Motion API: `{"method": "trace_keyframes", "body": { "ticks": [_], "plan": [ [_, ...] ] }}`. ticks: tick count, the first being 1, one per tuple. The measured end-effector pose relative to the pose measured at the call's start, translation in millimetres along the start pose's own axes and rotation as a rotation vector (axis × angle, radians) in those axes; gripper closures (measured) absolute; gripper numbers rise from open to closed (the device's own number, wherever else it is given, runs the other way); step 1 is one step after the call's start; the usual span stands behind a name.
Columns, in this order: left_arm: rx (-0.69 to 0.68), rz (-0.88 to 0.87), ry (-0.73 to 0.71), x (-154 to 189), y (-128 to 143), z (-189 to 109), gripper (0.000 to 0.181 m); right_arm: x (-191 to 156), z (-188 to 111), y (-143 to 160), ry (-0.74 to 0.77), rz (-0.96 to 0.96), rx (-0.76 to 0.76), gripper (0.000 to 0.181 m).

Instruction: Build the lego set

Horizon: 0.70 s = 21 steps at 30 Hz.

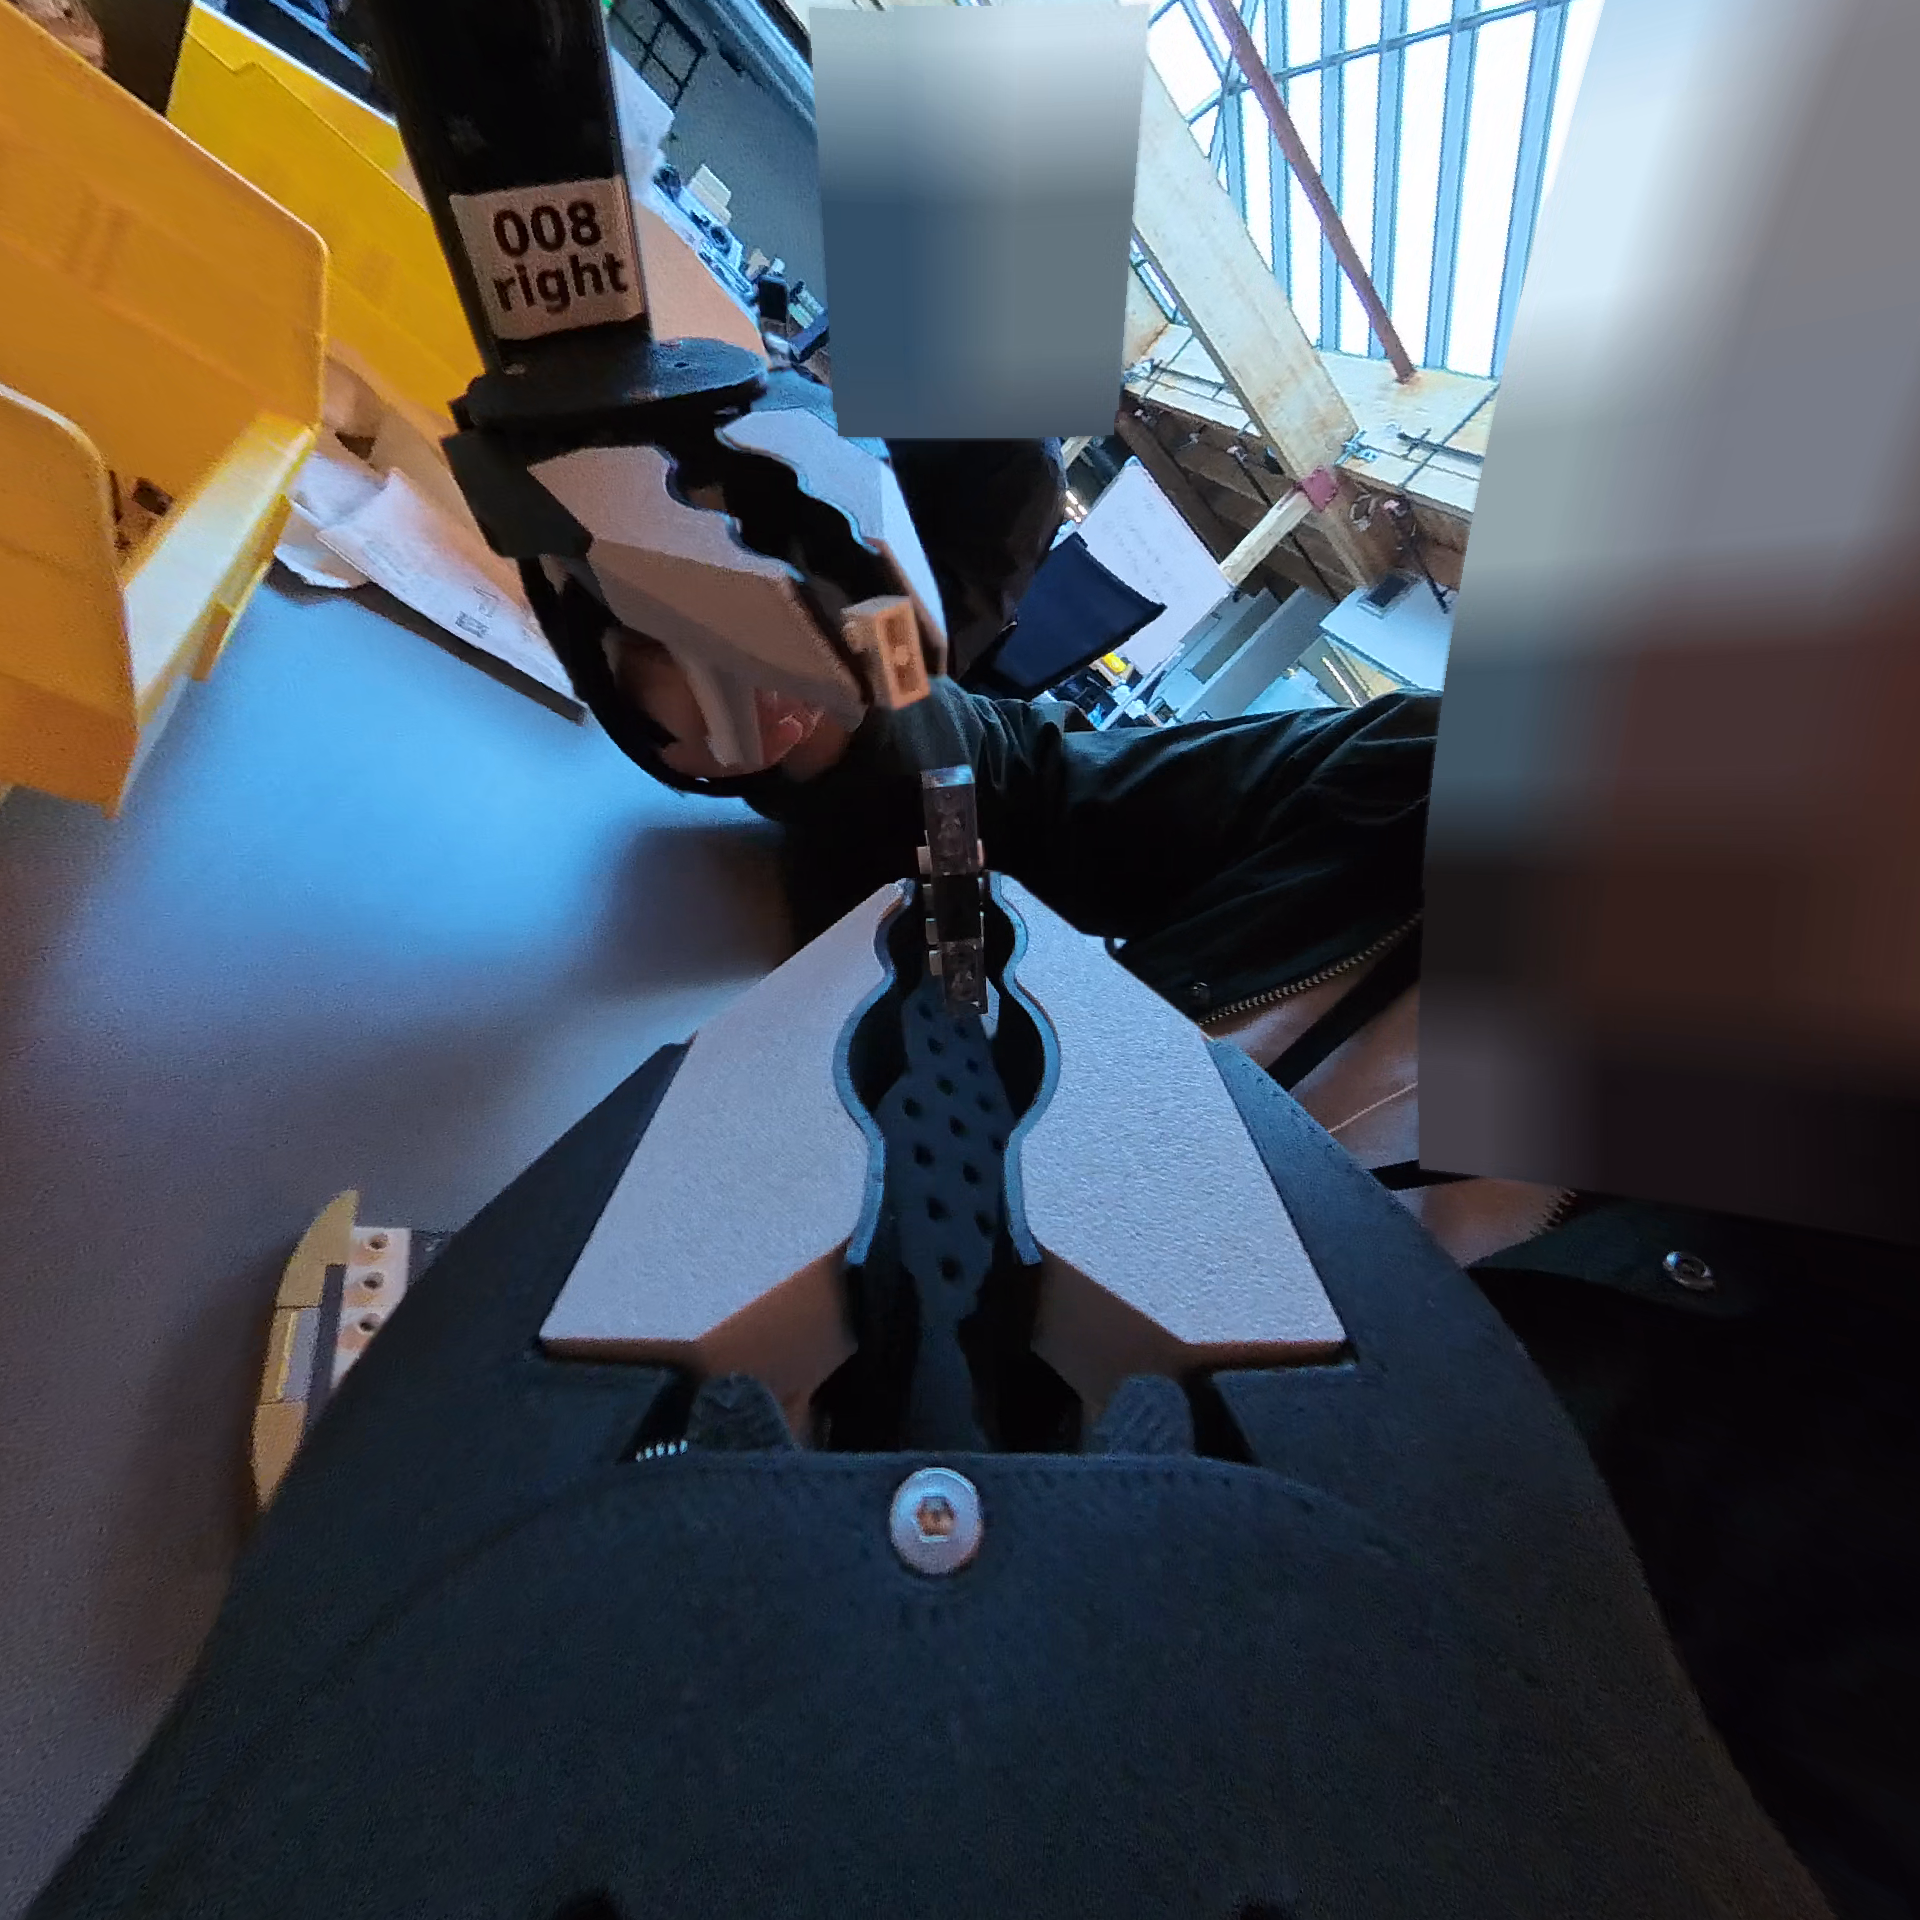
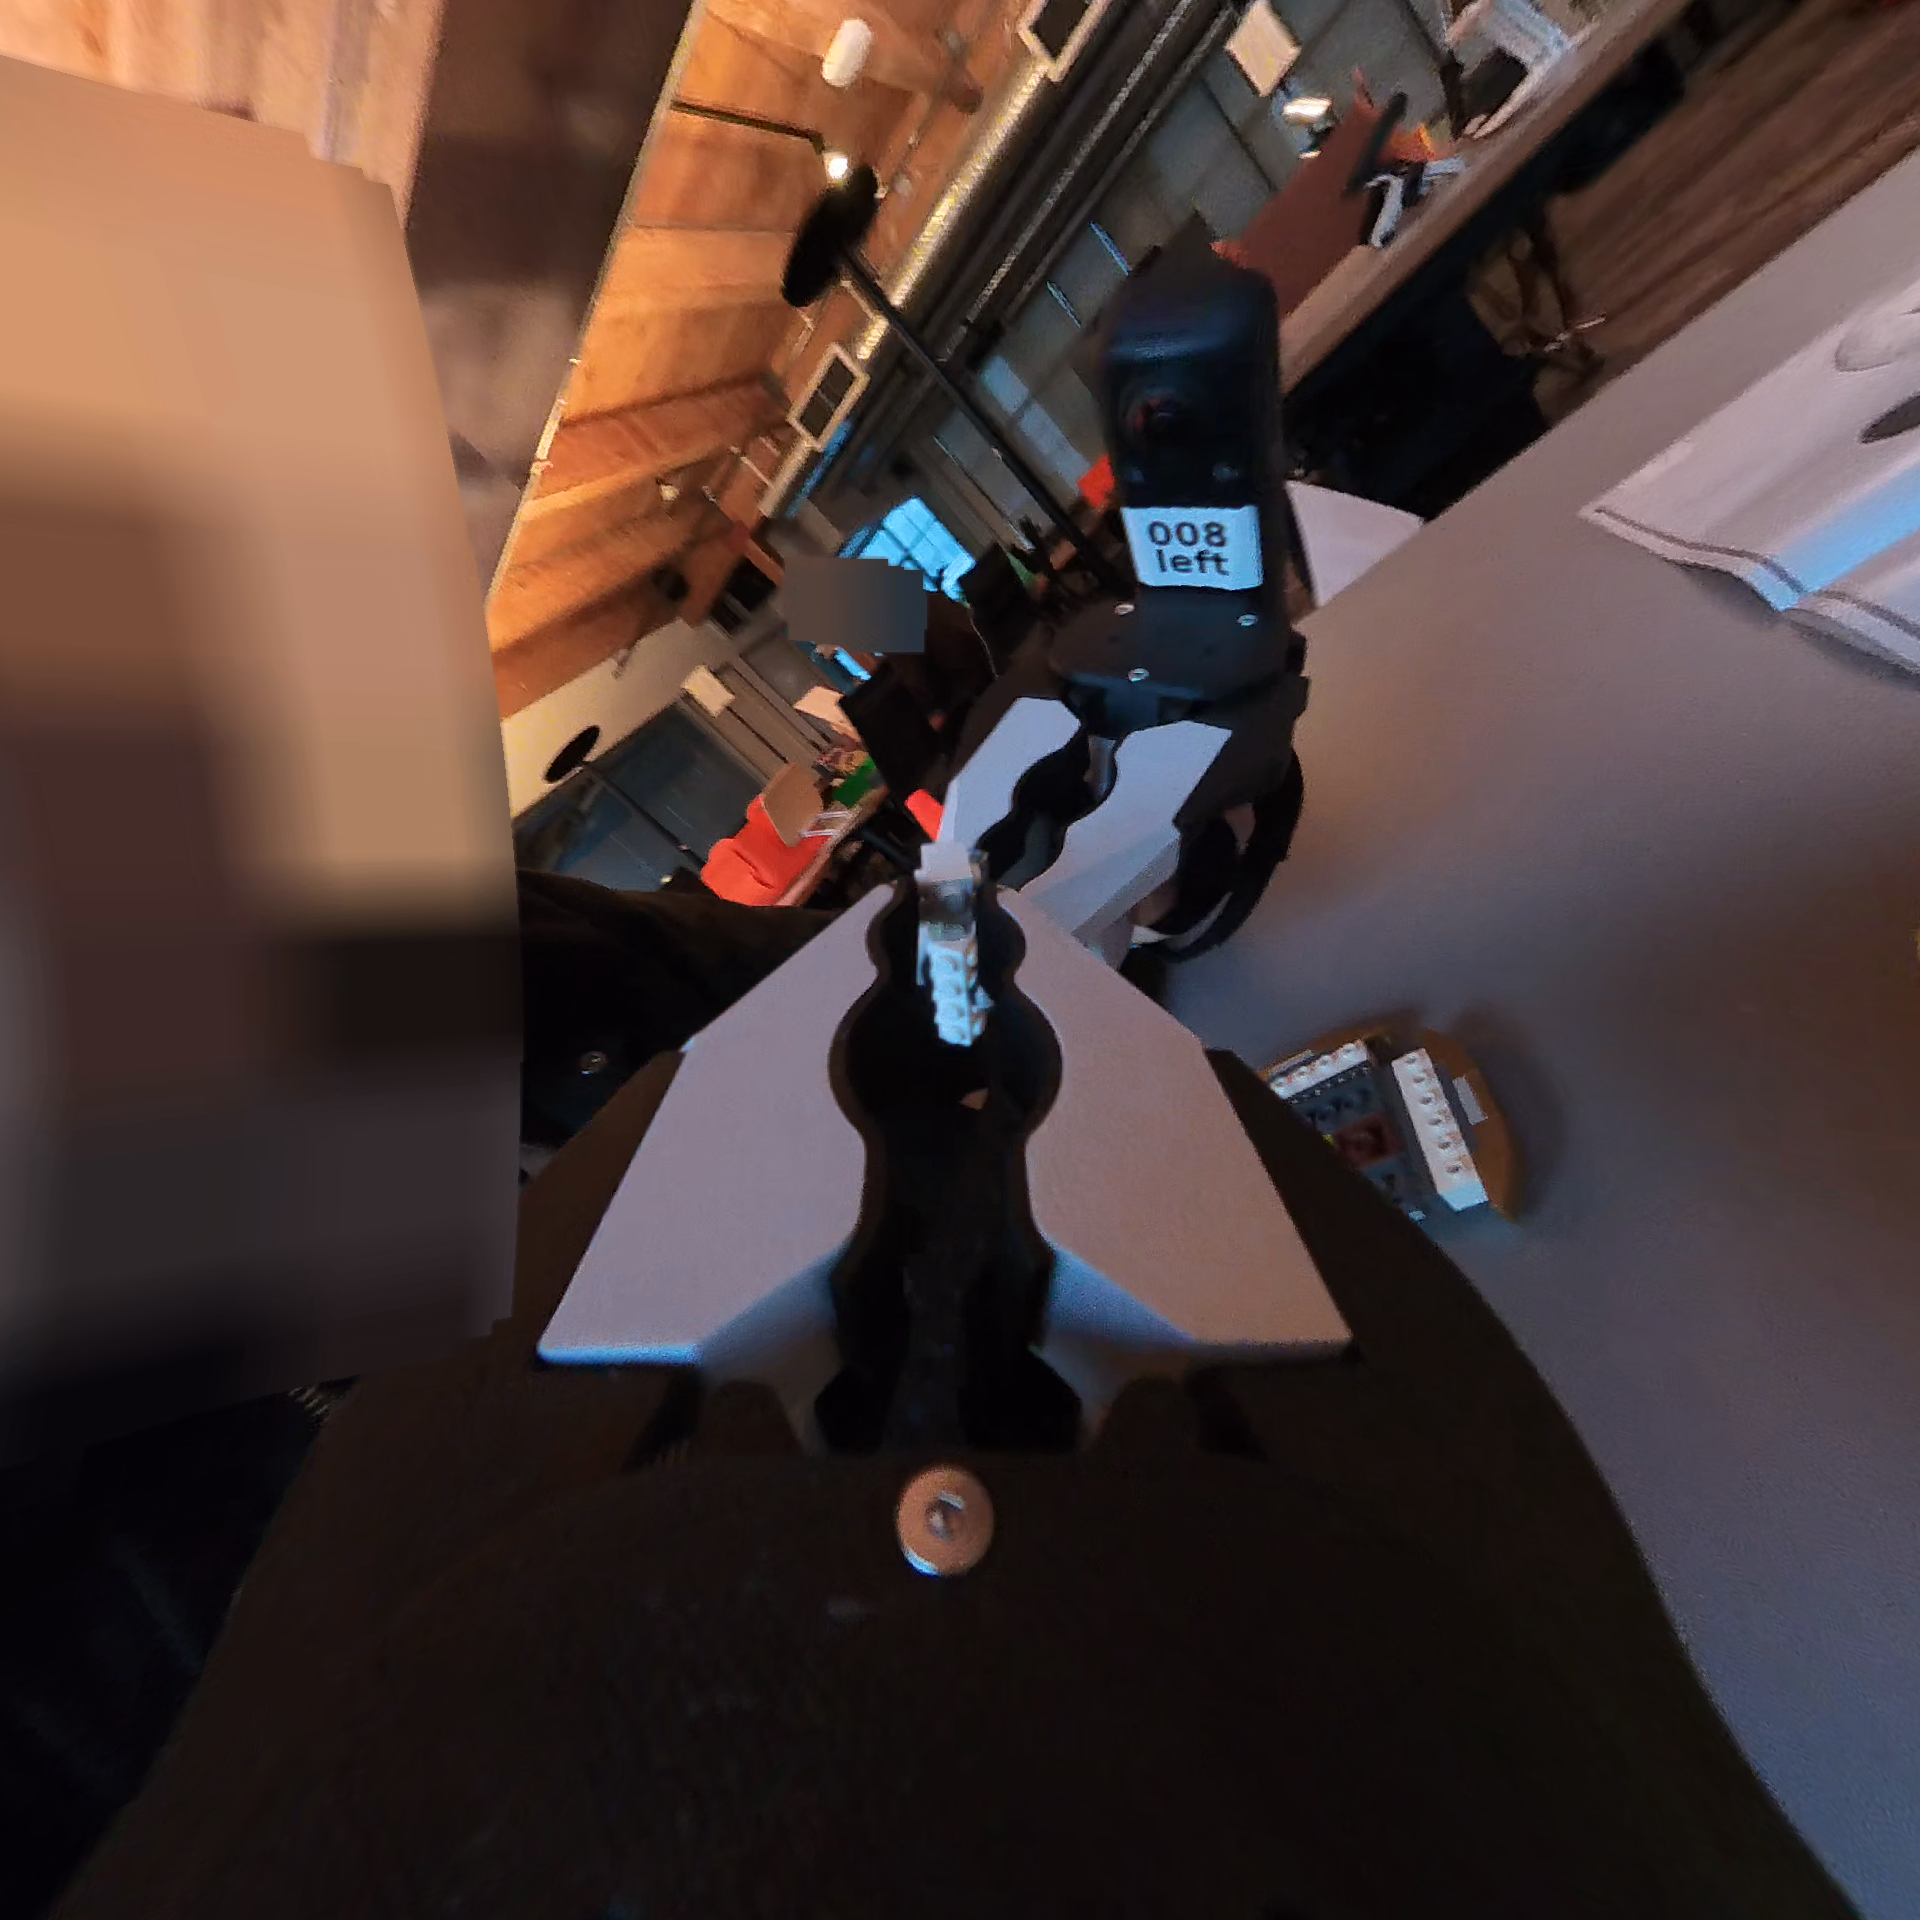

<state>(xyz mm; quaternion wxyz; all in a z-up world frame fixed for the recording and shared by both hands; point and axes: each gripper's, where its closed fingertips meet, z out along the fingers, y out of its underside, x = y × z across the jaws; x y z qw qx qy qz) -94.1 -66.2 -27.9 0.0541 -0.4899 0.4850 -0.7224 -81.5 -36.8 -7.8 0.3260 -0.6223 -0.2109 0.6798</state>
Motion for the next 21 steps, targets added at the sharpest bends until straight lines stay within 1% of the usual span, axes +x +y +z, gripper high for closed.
{"method": "trace_keyframes", "body": {
  "ticks": [2,4,5,7,8,9,11,12,13,14,15,16,18,20,21],
  "plan": [
    [0.011,0.02,-0.036,-5.1,-2.0,-1.8,0.172,-4.8,-6.9,-5.0,-0.045,0.012,0.027,0.172],
    [0.024,0.019,-0.041,-6.9,-3.9,-3.8,0.172,-9.1,-11.3,-7.1,-0.076,0.026,0.03,0.172],
    [0.039,0.009,-0.04,-7.7,-6.0,-5.0,0.172,-6.9,-12.7,-6.7,-0.055,0.012,0.023,0.172],
    [0.061,-0.019,-0.065,-15.0,-8.7,-8.2,0.172,6.7,-17.8,-8.2,0.065,-0.062,0.019,0.173],
    [0.069,-0.033,-0.07,-17.8,-9.4,-9.5,0.172,15.4,-23.1,-12.4,0.158,-0.144,0.024,0.172],
    [0.083,-0.049,-0.069,-19.7,-11.1,-10.6,0.172,25.6,-32.4,-22.4,0.289,-0.275,0.05,0.172],
    [0.105,-0.081,-0.068,-23.3,-13.8,-12.5,0.172,49.3,-67.1,-50.1,0.647,-0.555,0.09,0.171],
    [0.111,-0.093,-0.064,-24.1,-14.5,-12.8,0.172,63.0,-92.7,-64.3,0.856,-0.626,0.104,0.171],
    [0.114,-0.1,-0.065,-25.0,-14.8,-12.9,0.172,74.9,-117.2,-74.0,1.025,-0.656,0.101,0.164],
    [0.115,-0.102,-0.073,-26.5,-14.6,-12.9,0.172,83.9,-134.0,-77.4,1.115,-0.64,0.088,0.144],
    [0.117,-0.105,-0.078,-27.5,-14.6,-13.1,0.172,87.7,-141.6,-77.8,1.124,-0.609,0.089,0.13],
    [0.121,-0.108,-0.079,-27.8,-15.1,-13.6,0.172,86.8,-143.8,-78.4,1.094,-0.588,0.112,0.128],
    [0.137,-0.115,-0.088,-29.6,-16.9,-15.9,0.172,75.9,-138.7,-80.1,1.011,-0.601,0.163,0.132],
    [0.15,-0.116,-0.098,-31.2,-18.6,-18.4,0.172,61.3,-114.8,-72.9,0.891,-0.635,0.149,0.142],
    [0.152,-0.112,-0.109,-32.7,-19.1,-19.0,0.172,56.8,-98.5,-64.7,0.825,-0.615,0.125,0.143]
  ]
}}
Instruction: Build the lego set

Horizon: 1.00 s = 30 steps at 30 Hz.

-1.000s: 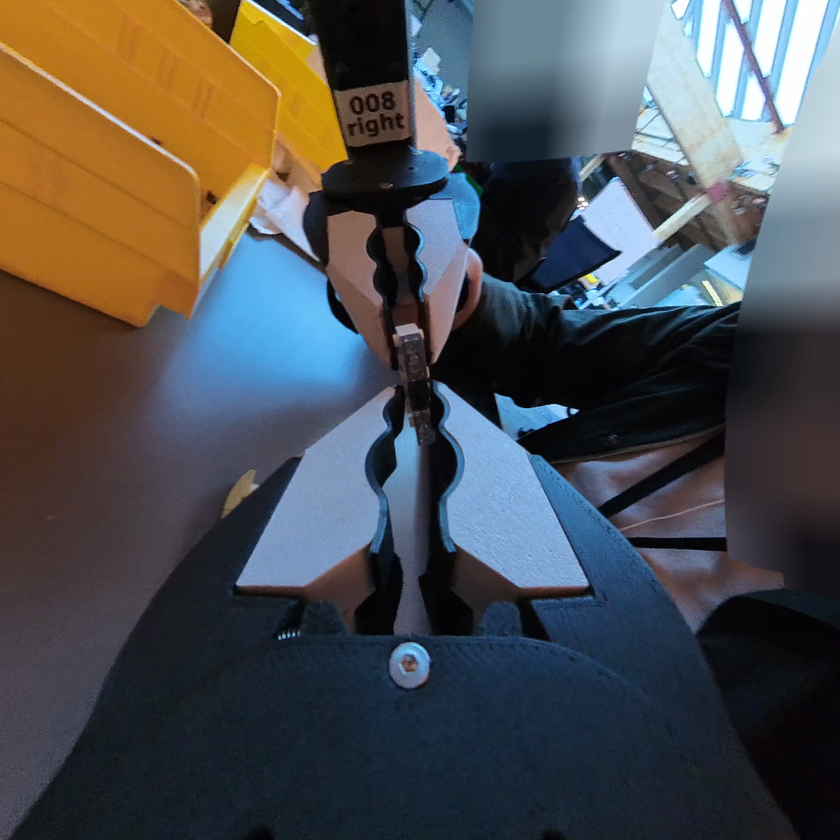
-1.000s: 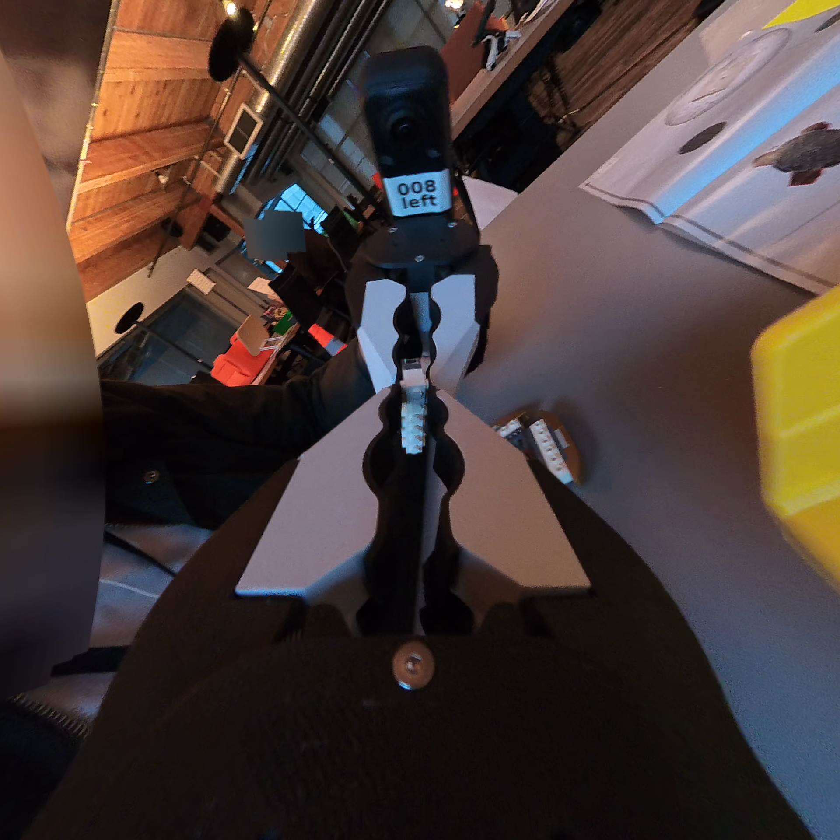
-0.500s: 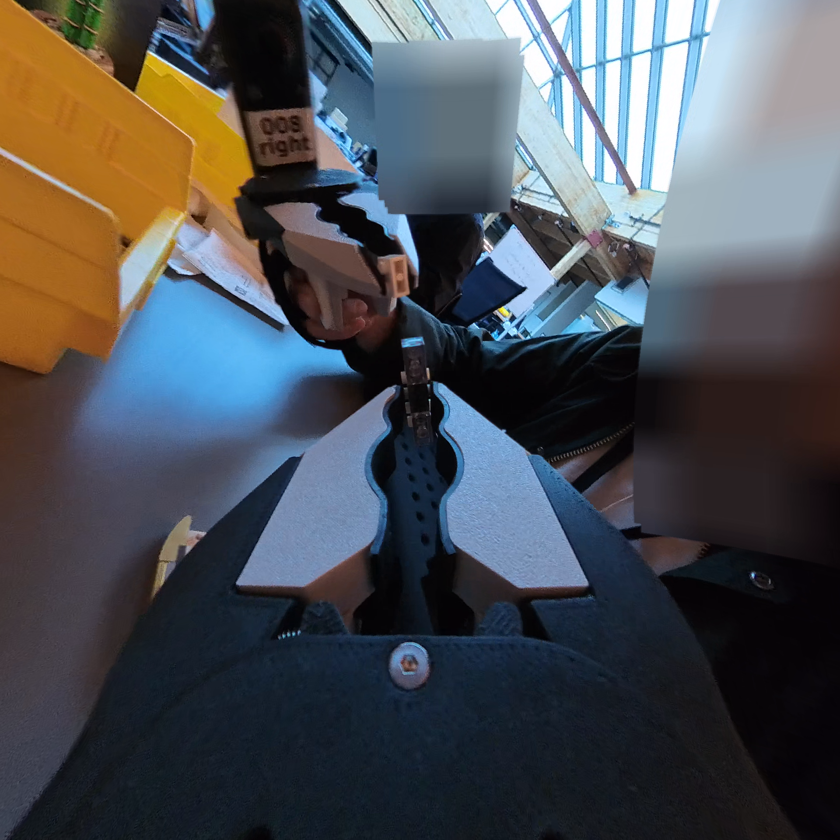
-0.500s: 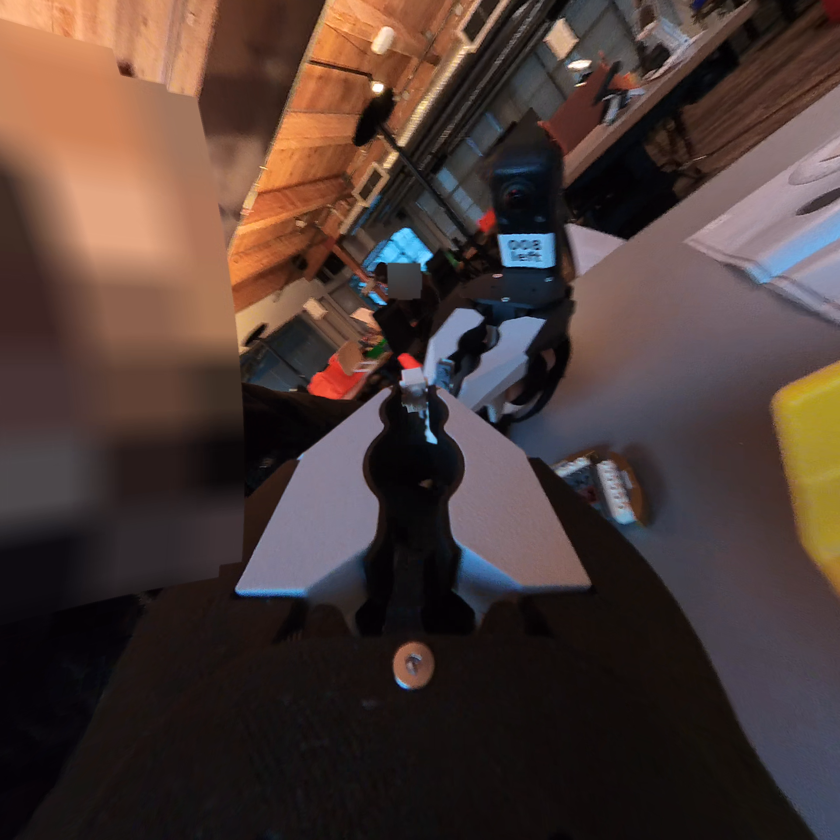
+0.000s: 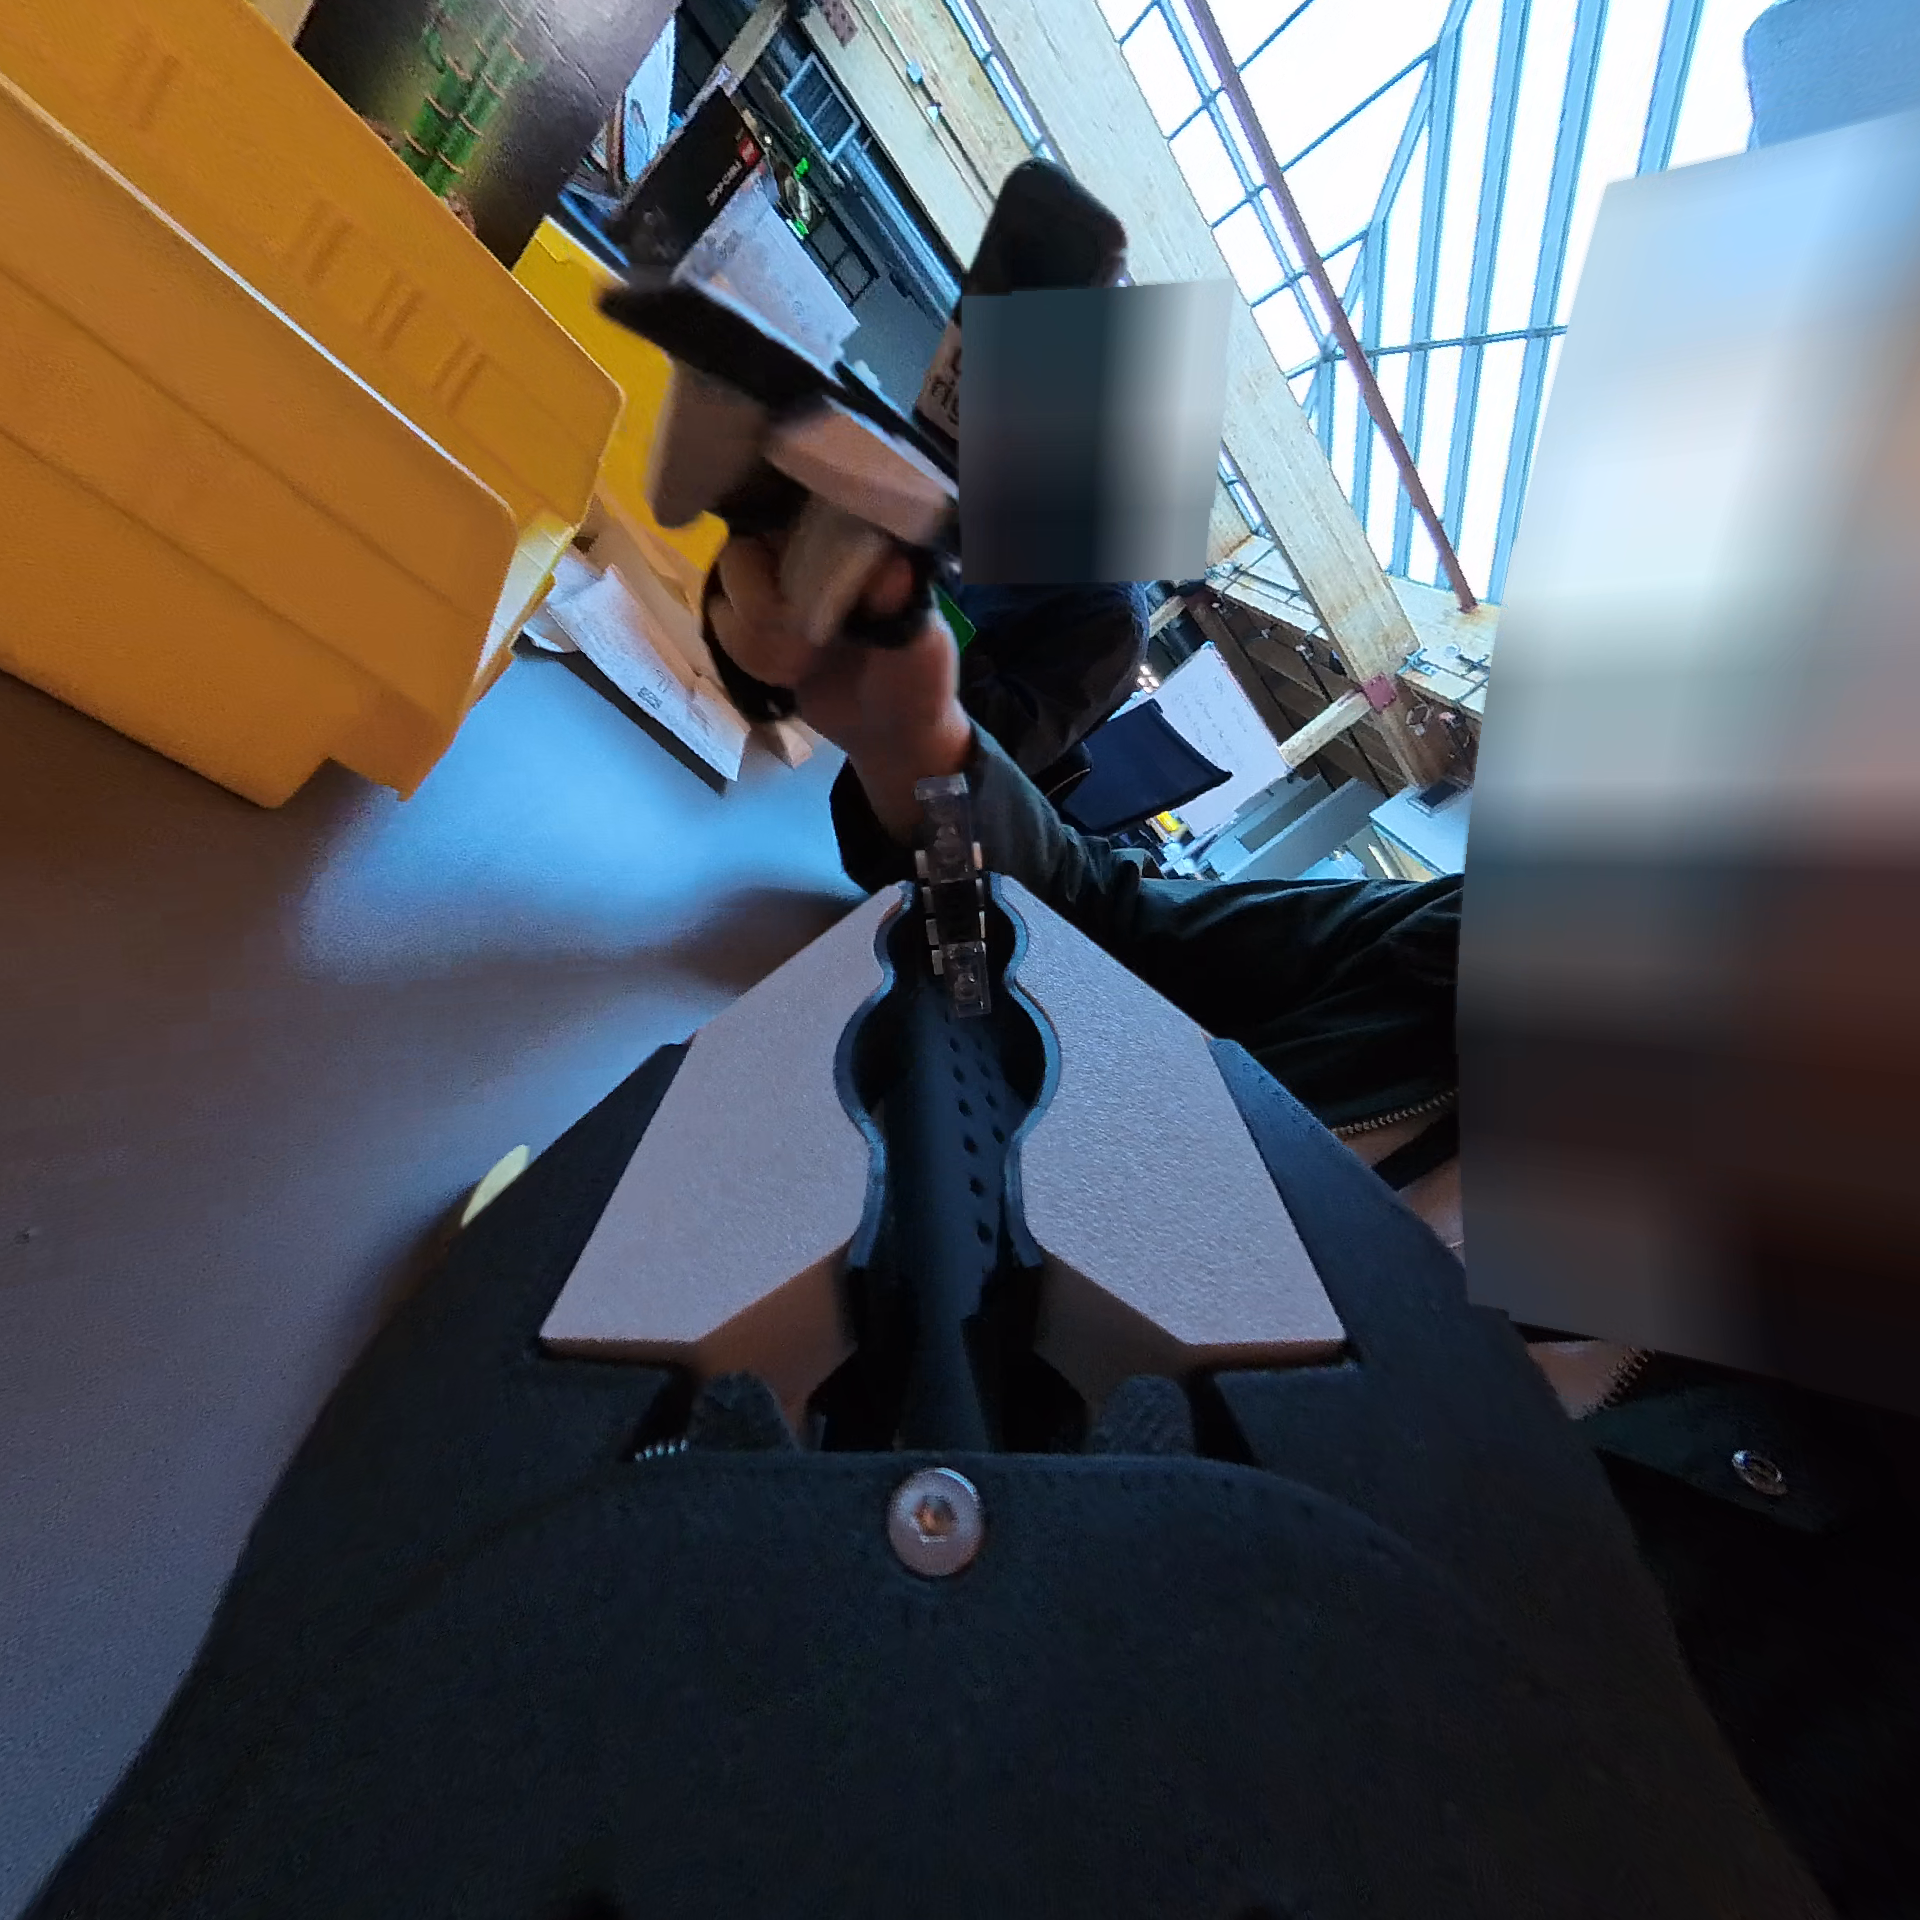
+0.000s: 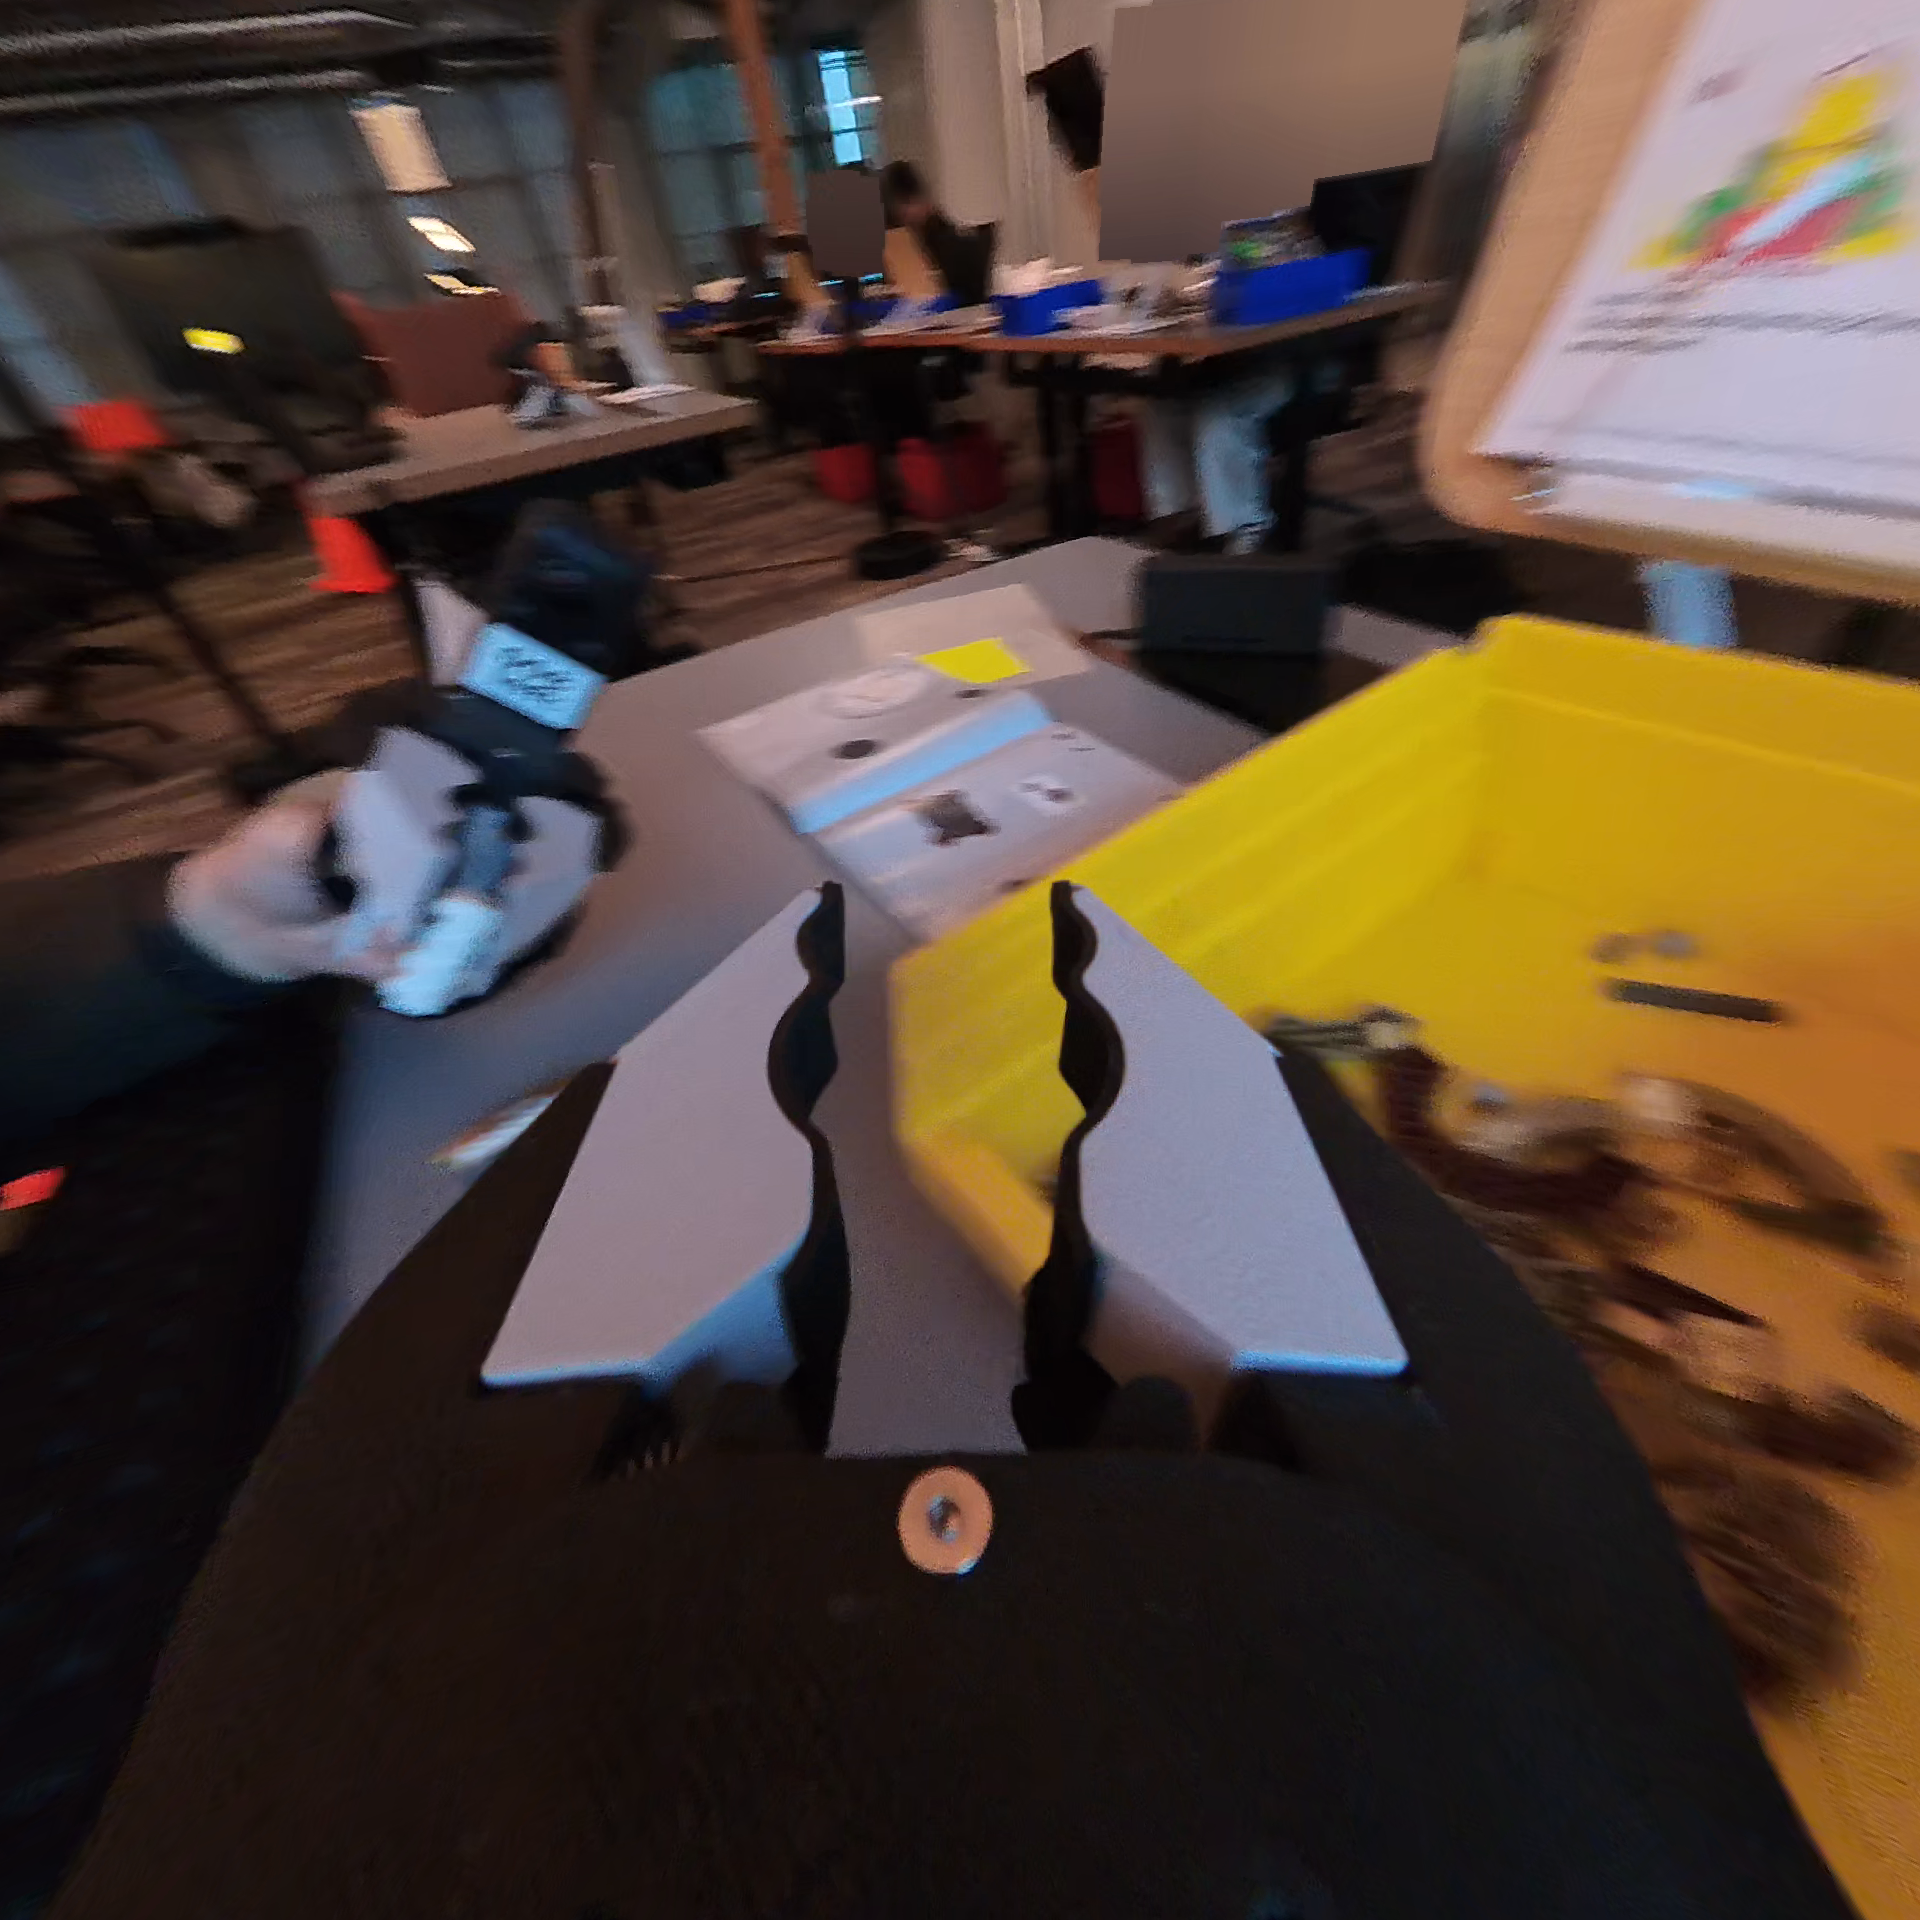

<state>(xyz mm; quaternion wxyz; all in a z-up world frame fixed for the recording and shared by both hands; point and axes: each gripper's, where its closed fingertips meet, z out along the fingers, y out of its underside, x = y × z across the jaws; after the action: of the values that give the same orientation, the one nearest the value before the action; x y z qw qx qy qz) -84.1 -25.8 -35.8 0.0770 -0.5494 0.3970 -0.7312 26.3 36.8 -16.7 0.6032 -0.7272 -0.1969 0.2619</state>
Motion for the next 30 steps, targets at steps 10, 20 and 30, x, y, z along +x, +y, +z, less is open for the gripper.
{"method": "trace_keyframes", "body": {
  "ticks": [10,20,30],
  "plan": [
    [-0.109,0.116,-0.107,-7.9,15.6,10.1,0.171,-107.1,36.2,35.7,-0.457,0.434,-0.181,0.158],
    [-0.122,0.127,-0.128,-10.2,17.9,11.5,0.171,-111.0,34.3,31.2,-0.55,0.566,-0.184,0.176],
    [-0.129,0.1,-0.129,-13.7,20.2,16.0,0.175,-105.6,36.2,26.9,-0.525,0.563,-0.14,0.176]
  ]
}}
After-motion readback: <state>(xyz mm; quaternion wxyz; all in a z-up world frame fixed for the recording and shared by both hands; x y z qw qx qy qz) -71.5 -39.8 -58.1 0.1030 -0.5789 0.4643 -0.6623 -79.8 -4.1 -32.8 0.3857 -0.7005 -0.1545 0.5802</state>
